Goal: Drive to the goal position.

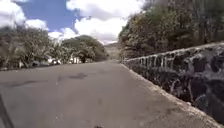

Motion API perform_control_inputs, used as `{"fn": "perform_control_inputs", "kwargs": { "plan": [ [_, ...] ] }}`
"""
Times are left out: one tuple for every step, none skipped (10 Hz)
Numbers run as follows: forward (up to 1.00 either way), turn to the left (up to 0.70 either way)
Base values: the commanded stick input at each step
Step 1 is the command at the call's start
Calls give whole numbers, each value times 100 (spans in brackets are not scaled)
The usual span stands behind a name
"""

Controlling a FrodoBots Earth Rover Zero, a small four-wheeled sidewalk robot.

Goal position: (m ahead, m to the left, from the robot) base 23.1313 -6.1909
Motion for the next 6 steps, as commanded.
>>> {"fn": "perform_control_inputs", "kwargs": {
  "plan": [
    [70,0],
    [70,0],
    [70,0],
    [70,0],
    [70,0],
    [70,0]
  ]
}}
